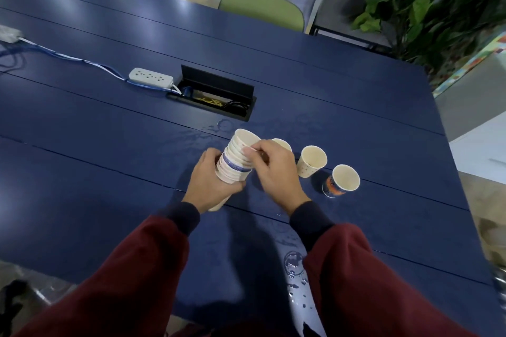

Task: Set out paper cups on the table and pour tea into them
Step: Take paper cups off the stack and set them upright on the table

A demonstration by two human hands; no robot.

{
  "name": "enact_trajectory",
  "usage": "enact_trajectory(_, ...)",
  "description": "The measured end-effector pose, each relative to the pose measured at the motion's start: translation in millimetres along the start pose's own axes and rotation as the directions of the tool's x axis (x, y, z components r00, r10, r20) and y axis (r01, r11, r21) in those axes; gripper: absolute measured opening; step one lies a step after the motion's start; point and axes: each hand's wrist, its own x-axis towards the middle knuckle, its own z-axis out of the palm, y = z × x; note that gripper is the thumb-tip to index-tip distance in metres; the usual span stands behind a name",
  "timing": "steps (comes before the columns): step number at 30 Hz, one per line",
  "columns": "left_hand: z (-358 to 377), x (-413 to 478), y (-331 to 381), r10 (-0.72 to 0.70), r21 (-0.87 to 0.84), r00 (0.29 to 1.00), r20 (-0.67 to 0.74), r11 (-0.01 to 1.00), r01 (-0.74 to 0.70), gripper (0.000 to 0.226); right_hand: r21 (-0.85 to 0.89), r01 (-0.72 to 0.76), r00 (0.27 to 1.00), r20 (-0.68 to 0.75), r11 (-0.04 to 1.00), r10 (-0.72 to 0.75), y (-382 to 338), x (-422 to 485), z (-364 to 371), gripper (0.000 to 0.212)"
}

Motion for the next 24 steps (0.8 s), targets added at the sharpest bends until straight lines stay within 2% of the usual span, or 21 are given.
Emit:
enact_trajectory(2,-3,-5,4,0.026,-0.036,0.997,0.067,0.999,-0.024,0.066,0.126,-0.112,0.993,-0.012,0.986,0.115,-4,0,-6,0.025)
enact_trajectory(6,-7,-4,23,0.145,-0.060,0.957,0.253,0.989,-0.134,0.107,0.235,-0.206,0.978,0.029,0.950,0.205,-9,-4,-10,0.030)
enact_trajectory(9,-7,-6,31,0.208,-0.063,0.933,0.294,0.978,-0.198,0.094,0.248,-0.209,0.976,0.001,0.946,0.216,-8,-10,-12,0.032)
enact_trajectory(11,-8,-7,33,0.239,-0.044,0.920,0.309,0.970,-0.238,0.086,0.243,-0.202,0.972,-0.070,0.949,0.225,-8,-16,-15,0.032)
enact_trajectory(13,-7,-7,30,0.246,-0.024,0.901,0.356,0.967,-0.255,0.083,0.253,-0.219,0.941,-0.202,0.942,0.273,-6,-21,-20,0.030)
enact_trajectory(16,-6,-8,20,0.223,-0.028,0.887,0.404,0.972,-0.231,0.085,0.291,-0.229,0.826,-0.447,0.929,0.344,7,-33,-40,0.026)
enact_trajectory(18,-4,-10,14,0.212,-0.027,0.890,0.404,0.975,-0.220,0.088,0.252,-0.258,0.750,-0.557,0.933,0.357,19,-49,-53,0.024)
enact_trajectory(20,-1,-13,10,0.201,-0.036,0.891,0.406,0.978,-0.204,0.090,0.139,-0.337,0.712,-0.609,0.931,0.349,34,-69,-61,0.024)
enact_trajectory(22,5,-18,9,0.189,-0.054,0.888,0.419,0.982,-0.184,0.089,0.019,-0.442,0.725,-0.582,0.897,0.369,53,-85,-61,0.025)
enact_trajectory(24,10,-22,9,0.182,-0.055,0.884,0.430,0.983,-0.176,0.085,-0.111,-0.503,0.772,-0.503,0.857,0.388,73,-94,-55,0.024)
